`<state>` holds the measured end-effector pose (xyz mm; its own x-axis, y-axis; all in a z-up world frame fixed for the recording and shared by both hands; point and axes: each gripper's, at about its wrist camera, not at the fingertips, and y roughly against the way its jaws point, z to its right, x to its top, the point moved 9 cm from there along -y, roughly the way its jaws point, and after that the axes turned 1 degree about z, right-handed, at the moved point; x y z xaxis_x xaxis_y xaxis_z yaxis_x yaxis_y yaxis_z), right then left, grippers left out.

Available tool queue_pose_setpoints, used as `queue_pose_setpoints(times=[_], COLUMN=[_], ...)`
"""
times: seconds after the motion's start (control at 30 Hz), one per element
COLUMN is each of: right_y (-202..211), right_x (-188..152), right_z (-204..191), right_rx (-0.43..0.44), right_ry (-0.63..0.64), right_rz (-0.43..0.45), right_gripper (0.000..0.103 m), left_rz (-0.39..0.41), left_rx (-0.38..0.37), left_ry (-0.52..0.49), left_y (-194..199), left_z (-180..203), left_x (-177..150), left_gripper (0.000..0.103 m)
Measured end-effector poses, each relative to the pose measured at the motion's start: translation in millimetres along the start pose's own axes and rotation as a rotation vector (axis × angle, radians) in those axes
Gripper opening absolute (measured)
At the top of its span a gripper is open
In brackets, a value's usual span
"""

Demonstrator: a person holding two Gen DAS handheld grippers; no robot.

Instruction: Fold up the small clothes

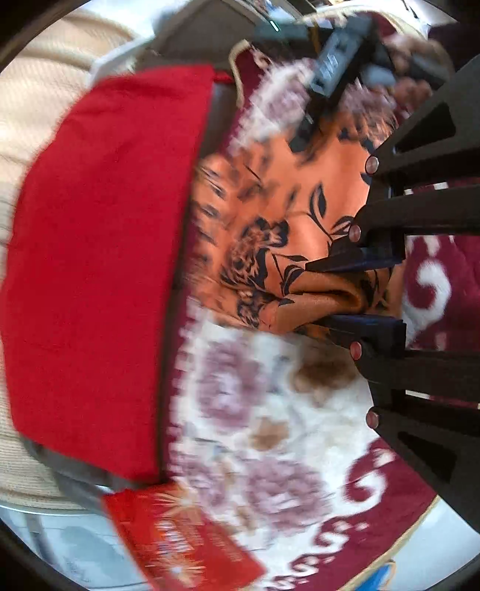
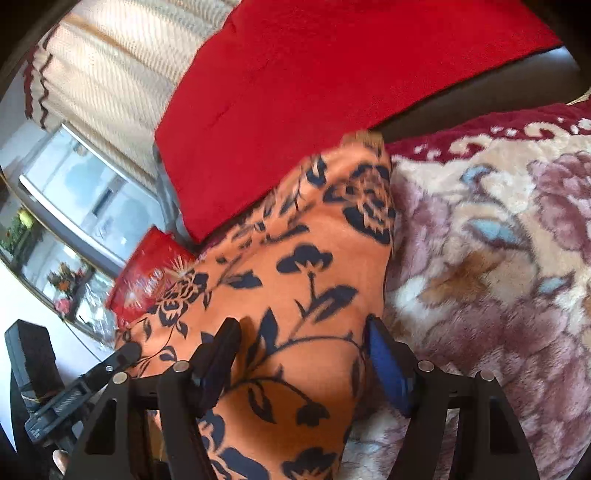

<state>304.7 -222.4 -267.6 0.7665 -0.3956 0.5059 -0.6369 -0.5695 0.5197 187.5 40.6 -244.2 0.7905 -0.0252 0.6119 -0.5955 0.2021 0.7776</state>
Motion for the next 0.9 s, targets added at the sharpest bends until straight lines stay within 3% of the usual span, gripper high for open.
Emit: queue_pose_setpoints(times=[0.07,0.1,0.2,0.3,0.33,0.37,0.43,0.53,0.63,0.73,0.8,0.9], right_y=[-5,-6,-2,17,24,29,39,37,30,20,12,2], right_x=[-5,-6,-4,8,13,16,21,20,16,14,11,5], right_z=[2,2,1,-3,-4,-6,-11,-17,-19,-11,-3,6], right_rx=[-0.031,-0.029,-0.018,-0.019,-0.013,-0.005,0.011,0.021,0.025,0.021,0.003,0.001], right_ry=[0.011,0.008,0.002,0.029,0.034,0.037,0.052,0.069,0.068,0.041,0.015,-0.038], right_rz=[-0.025,-0.035,-0.033,0.041,0.063,0.086,0.132,0.131,0.108,0.072,0.039,-0.006], right_gripper=[0.073,0.073,0.073,0.073,0.073,0.073,0.073,0.071,0.067,0.065,0.065,0.065], left_rz=[-0.103,-0.105,-0.057,-0.003,0.048,0.085,0.121,0.121,-0.005,-0.156,-0.154,-0.071], left_rx=[-0.002,-0.001,-0.003,0.044,0.073,0.097,0.132,0.125,0.146,0.195,0.188,0.199], left_ry=[0.021,0.029,0.015,-0.013,-0.038,-0.066,-0.121,-0.196,-0.207,-0.184,-0.166,-0.176], left_y=[-32,-35,-17,9,22,30,33,13,-41,-98,-106,-82], left_z=[-8,-10,-10,-12,-11,-8,2,25,32,22,20,25], left_x=[-26,-30,-21,2,16,28,45,71,79,64,59,62], left_gripper=[0.022,0.023,0.032,0.038,0.044,0.056,0.066,0.066,0.066,0.068,0.069,0.068])
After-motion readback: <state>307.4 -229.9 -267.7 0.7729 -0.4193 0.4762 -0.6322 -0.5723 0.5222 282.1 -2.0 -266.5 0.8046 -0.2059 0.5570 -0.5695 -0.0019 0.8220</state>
